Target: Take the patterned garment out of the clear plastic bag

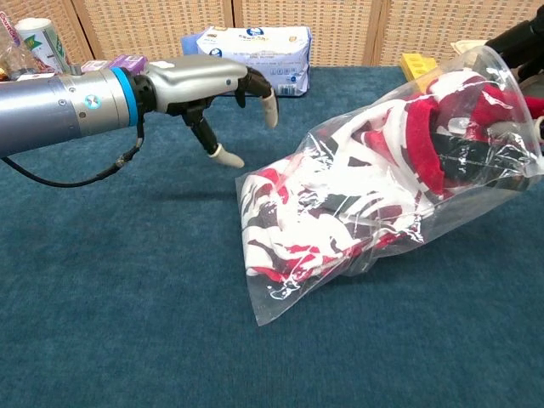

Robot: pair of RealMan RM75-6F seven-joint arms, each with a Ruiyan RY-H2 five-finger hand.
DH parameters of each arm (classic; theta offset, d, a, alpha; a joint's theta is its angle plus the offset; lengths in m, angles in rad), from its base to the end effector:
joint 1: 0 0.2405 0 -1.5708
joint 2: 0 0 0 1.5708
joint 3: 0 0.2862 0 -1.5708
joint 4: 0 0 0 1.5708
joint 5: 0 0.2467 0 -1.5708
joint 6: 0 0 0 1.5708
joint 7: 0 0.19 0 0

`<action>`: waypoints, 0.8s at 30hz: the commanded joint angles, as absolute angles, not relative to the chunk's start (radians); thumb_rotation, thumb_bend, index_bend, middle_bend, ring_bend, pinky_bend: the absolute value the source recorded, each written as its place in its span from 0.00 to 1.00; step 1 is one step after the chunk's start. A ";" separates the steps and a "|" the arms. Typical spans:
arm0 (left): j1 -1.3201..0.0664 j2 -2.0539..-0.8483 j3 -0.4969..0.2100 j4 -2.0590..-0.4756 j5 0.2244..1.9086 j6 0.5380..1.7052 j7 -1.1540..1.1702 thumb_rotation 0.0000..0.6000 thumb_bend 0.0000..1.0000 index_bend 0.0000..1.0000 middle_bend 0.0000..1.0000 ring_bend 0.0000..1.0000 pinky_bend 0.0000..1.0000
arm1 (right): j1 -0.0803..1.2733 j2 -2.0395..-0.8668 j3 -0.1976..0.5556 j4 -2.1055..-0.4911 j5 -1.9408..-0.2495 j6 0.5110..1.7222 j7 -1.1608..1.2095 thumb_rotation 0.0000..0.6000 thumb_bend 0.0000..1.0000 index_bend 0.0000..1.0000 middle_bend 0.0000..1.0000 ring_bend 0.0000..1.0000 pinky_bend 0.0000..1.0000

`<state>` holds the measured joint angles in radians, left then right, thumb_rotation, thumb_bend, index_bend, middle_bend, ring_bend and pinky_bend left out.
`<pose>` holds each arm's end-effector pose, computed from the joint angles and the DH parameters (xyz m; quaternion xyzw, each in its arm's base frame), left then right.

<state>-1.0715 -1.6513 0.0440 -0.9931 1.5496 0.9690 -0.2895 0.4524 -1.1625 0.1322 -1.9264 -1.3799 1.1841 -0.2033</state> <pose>-0.0927 0.4696 -0.0989 -0.8425 -0.2295 -0.4099 0.2637 -0.1795 -0.3231 0.0614 0.6883 -0.3915 0.4456 0.4177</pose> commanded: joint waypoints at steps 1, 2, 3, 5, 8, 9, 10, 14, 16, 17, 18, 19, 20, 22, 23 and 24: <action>-1.071 -1.616 0.056 -1.034 1.510 0.875 -0.239 1.00 0.16 0.36 0.18 0.07 0.22 | 0.452 -1.163 0.131 -1.925 -1.380 1.184 -0.204 1.00 0.45 0.67 0.59 0.75 0.75; -1.072 -1.614 0.054 -1.037 1.505 0.862 -0.235 1.00 0.16 0.36 0.17 0.06 0.22 | 0.452 -1.163 0.131 -1.924 -1.381 1.184 -0.204 1.00 0.45 0.67 0.59 0.75 0.75; -1.073 -1.614 0.051 -1.040 1.499 0.848 -0.230 1.00 0.16 0.36 0.17 0.06 0.21 | 0.452 -1.163 0.130 -1.925 -1.382 1.184 -0.204 1.00 0.45 0.67 0.59 0.75 0.75; -1.077 -1.615 0.046 -1.041 1.492 0.824 -0.222 1.00 0.16 0.36 0.17 0.05 0.21 | 0.453 -1.163 0.130 -1.925 -1.381 1.182 -0.206 1.00 0.45 0.67 0.59 0.75 0.75; -1.081 -1.615 0.038 -1.045 1.489 0.805 -0.215 1.00 0.16 0.36 0.16 0.05 0.21 | 0.454 -1.163 0.131 -1.925 -1.379 1.182 -0.207 1.00 0.45 0.67 0.59 0.75 0.75; -1.082 -1.617 0.035 -1.045 1.489 0.799 -0.211 1.00 0.16 0.36 0.16 0.05 0.21 | 0.454 -1.163 0.131 -1.926 -1.378 1.182 -0.207 1.00 0.45 0.67 0.59 0.75 0.75; -1.084 -1.618 0.034 -1.045 1.490 0.795 -0.208 1.00 0.16 0.36 0.16 0.05 0.21 | 0.454 -1.162 0.131 -1.926 -1.378 1.181 -0.207 1.00 0.45 0.67 0.59 0.75 0.75; -1.086 -1.630 0.026 -1.041 1.489 0.778 -0.203 1.00 0.16 0.36 0.16 0.05 0.21 | 0.457 -1.164 0.131 -1.923 -1.377 1.177 -0.206 1.00 0.45 0.67 0.59 0.75 0.75; -1.085 -1.640 0.023 -1.034 1.490 0.774 -0.199 1.00 0.16 0.36 0.16 0.05 0.21 | 0.458 -1.165 0.131 -1.923 -1.377 1.175 -0.205 1.00 0.45 0.67 0.59 0.75 0.75; -1.085 -1.645 0.021 -1.030 1.491 0.772 -0.196 1.00 0.16 0.36 0.16 0.05 0.21 | 0.458 -1.164 0.131 -1.923 -1.377 1.174 -0.204 1.00 0.45 0.67 0.59 0.75 0.75; -1.086 -1.653 0.020 -1.026 1.492 0.769 -0.194 1.00 0.16 0.36 0.16 0.05 0.21 | 0.458 -1.164 0.130 -1.923 -1.377 1.173 -0.202 1.00 0.45 0.67 0.59 0.75 0.75; -1.087 -1.658 0.018 -1.023 1.492 0.765 -0.194 1.00 0.16 0.36 0.16 0.05 0.21 | 0.459 -1.164 0.130 -1.923 -1.377 1.172 -0.201 1.00 0.45 0.68 0.59 0.75 0.75; -1.089 -1.665 0.016 -1.018 1.492 0.759 -0.194 1.00 0.16 0.36 0.16 0.05 0.21 | 0.459 -1.164 0.130 -1.923 -1.377 1.172 -0.201 1.00 0.45 0.68 0.59 0.75 0.75; -1.092 -1.680 0.011 -1.009 1.492 0.751 -0.198 1.00 0.17 0.36 0.16 0.05 0.21 | 0.459 -1.163 0.130 -1.924 -1.377 1.172 -0.201 1.00 0.45 0.68 0.59 0.75 0.75; -1.094 -1.688 0.008 -1.003 1.492 0.747 -0.200 1.00 0.18 0.36 0.16 0.05 0.21 | 0.459 -1.162 0.130 -1.924 -1.377 1.172 -0.200 1.00 0.45 0.68 0.59 0.75 0.75; -1.101 -1.702 0.003 -0.995 1.494 0.738 -0.203 1.00 0.20 0.36 0.16 0.05 0.21 | 0.459 -1.162 0.129 -1.924 -1.377 1.172 -0.201 1.00 0.45 0.68 0.59 0.75 0.75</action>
